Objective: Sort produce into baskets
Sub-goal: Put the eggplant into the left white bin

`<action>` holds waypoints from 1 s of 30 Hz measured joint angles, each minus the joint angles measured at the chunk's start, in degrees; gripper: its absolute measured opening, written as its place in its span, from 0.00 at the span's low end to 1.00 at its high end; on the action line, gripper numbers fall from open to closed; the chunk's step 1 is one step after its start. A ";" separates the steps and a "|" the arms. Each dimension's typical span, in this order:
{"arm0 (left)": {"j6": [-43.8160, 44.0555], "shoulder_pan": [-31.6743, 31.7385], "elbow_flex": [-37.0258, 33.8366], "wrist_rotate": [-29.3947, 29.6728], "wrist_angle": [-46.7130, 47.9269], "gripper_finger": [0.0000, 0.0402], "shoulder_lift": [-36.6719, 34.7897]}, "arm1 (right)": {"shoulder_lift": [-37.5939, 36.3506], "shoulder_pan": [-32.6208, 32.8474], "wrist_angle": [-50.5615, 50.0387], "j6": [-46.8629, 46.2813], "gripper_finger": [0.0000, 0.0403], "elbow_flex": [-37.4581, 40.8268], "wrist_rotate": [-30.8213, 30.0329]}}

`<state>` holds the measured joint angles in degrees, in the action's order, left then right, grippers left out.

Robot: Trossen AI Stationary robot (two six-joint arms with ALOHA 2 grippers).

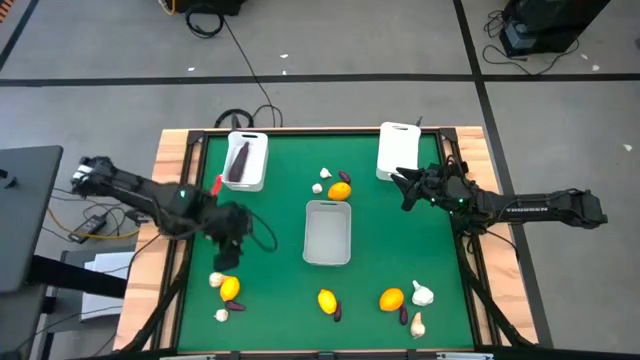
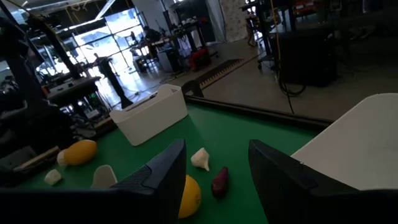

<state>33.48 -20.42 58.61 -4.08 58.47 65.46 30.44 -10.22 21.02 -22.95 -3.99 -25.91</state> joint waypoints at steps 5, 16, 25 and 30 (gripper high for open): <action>9.15 -8.11 0.00 0.92 -7.10 0.46 6.34 | -0.07 0.00 0.43 0.80 0.46 0.00 -0.15; 14.82 -15.72 -0.02 -4.53 -16.10 0.46 20.81 | -0.07 0.00 1.16 2.68 0.46 0.00 -0.15; 14.82 -18.62 -0.02 -12.08 -18.35 0.46 29.01 | -0.07 -0.06 1.64 4.71 0.46 0.00 -0.14; 13.74 -19.43 -0.02 -13.18 -17.94 0.46 31.89 | -0.07 -0.04 1.66 4.71 0.46 0.00 -0.01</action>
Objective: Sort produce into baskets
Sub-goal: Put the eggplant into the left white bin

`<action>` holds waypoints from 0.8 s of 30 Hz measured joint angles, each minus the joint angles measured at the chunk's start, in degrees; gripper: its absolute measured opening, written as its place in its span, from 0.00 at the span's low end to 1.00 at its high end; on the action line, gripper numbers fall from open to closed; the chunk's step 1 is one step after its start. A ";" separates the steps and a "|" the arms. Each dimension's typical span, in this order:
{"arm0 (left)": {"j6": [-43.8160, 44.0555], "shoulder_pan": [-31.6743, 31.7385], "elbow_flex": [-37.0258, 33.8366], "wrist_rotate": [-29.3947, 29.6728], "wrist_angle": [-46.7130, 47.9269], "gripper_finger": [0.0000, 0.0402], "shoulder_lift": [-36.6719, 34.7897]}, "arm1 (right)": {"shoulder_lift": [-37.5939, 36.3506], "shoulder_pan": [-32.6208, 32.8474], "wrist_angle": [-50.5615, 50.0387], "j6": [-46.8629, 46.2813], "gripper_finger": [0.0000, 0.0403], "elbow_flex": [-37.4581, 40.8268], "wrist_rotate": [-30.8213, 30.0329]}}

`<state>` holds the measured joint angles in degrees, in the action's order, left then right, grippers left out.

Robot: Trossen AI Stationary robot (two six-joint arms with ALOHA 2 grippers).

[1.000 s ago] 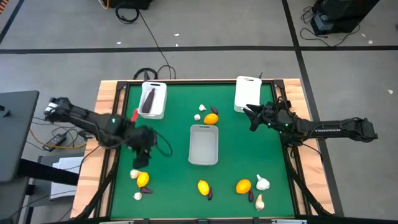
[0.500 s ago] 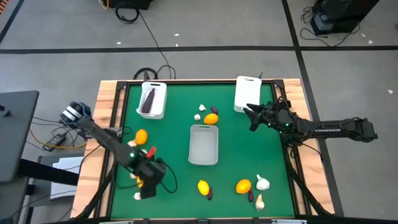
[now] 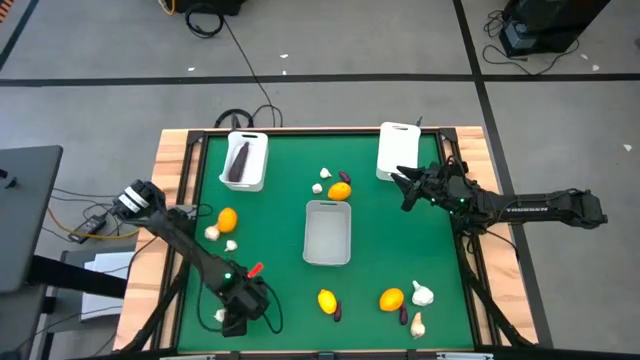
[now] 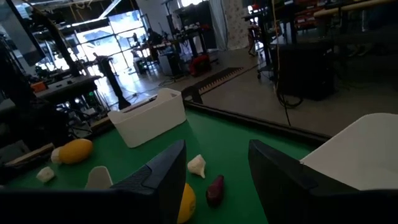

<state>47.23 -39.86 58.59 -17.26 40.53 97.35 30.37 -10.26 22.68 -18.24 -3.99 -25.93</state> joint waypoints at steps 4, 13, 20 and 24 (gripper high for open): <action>-0.77 -0.02 0.00 0.33 1.49 0.46 1.43 | 0.00 0.00 -0.01 0.00 0.46 0.00 0.44; -3.28 -0.33 0.00 2.58 3.38 0.43 2.50 | 0.00 0.02 -0.02 0.37 0.46 0.00 0.52; -2.13 0.97 0.00 4.41 3.95 0.23 2.53 | 0.00 0.02 -0.02 0.76 0.46 0.00 1.61; -2.04 2.79 0.00 4.75 3.98 0.15 2.00 | 0.00 0.02 -0.02 0.44 0.46 0.01 1.63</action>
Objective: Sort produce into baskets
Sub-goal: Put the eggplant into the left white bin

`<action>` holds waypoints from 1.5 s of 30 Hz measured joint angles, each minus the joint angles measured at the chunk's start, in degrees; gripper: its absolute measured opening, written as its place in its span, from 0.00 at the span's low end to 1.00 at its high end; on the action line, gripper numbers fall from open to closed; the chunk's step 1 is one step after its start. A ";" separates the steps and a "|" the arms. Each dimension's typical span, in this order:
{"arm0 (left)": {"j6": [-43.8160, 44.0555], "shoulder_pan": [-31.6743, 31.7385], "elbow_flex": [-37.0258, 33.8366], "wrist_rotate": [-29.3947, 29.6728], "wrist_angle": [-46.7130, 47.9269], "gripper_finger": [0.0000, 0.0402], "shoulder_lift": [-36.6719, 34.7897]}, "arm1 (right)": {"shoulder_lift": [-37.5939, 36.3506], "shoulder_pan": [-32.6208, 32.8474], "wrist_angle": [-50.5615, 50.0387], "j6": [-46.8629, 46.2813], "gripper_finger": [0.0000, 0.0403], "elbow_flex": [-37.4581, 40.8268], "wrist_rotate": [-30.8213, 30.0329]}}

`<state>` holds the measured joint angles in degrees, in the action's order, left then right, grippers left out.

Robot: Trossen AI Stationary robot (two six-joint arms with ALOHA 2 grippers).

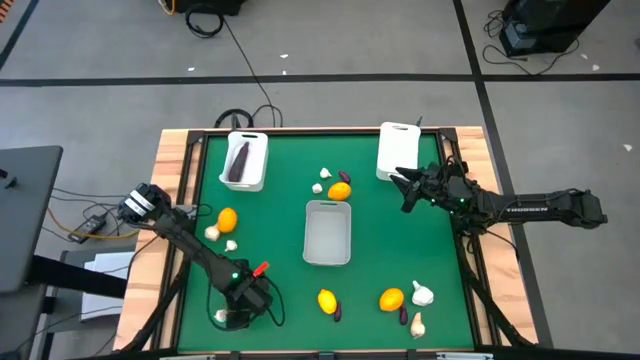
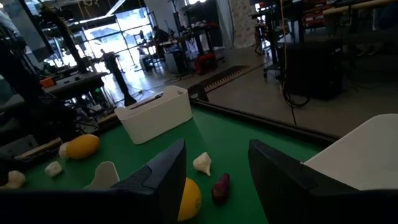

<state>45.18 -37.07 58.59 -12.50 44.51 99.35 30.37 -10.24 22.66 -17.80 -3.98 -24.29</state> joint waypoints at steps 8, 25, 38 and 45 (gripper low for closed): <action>-7.87 7.93 3.47 7.53 0.17 0.22 -5.60 | 0.33 0.00 0.18 0.24 0.46 0.02 0.30; -24.66 40.12 3.80 40.02 11.01 0.22 -23.09 | 4.56 0.02 0.69 1.48 0.46 0.02 6.82; -40.50 65.94 -1.70 36.27 -0.44 0.26 -22.81 | 5.64 0.13 4.40 4.34 0.46 0.02 7.61; -40.81 72.00 -1.92 28.13 -2.01 0.43 -22.81 | 5.64 0.13 5.16 4.11 0.46 0.02 6.56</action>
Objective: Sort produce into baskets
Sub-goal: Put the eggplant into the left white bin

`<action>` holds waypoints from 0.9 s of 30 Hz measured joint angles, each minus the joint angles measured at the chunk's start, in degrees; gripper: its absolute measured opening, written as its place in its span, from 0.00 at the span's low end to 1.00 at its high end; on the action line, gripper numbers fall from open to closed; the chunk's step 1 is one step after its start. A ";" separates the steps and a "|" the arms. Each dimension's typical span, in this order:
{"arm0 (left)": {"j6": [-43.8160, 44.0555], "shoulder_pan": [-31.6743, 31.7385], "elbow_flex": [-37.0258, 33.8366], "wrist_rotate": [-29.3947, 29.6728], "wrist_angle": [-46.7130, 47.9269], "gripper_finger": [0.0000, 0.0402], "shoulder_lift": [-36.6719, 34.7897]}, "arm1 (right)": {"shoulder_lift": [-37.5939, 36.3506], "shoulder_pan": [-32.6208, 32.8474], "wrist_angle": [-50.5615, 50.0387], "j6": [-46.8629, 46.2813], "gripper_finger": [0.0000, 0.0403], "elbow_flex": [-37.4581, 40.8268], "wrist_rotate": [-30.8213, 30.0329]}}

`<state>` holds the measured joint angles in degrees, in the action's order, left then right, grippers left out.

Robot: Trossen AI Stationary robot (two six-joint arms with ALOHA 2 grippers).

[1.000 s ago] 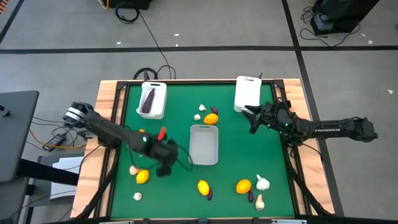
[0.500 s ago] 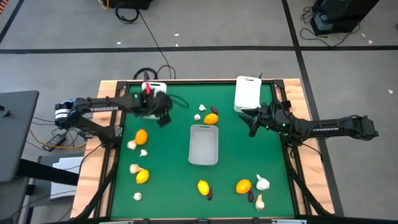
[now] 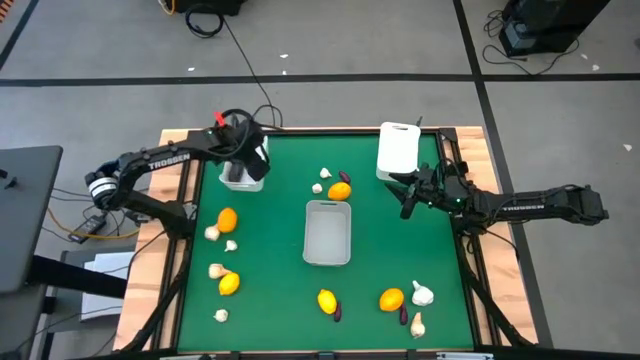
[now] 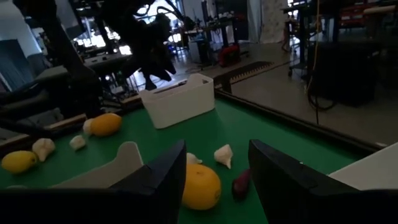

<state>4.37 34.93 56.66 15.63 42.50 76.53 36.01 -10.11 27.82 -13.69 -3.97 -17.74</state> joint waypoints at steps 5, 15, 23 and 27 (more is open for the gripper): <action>-4.96 -1.06 0.00 -4.64 -2.46 0.52 0.00 | 0.00 0.00 0.02 -0.24 0.46 0.00 -0.33; -6.55 -6.17 -0.52 -21.17 -19.12 0.49 6.77 | 0.69 0.00 1.61 -2.22 0.46 0.00 2.60; -10.69 -6.08 3.85 -24.44 -33.91 0.49 17.12 | 4.20 1.36 4.27 -3.54 0.46 0.00 1.59; -12.55 -5.96 10.43 -25.69 -31.37 0.49 24.17 | 5.69 2.25 4.31 -4.28 0.46 0.00 -0.13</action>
<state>-8.19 28.97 67.09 -10.06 11.13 100.71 41.70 -7.86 32.13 -17.97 -3.97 -17.87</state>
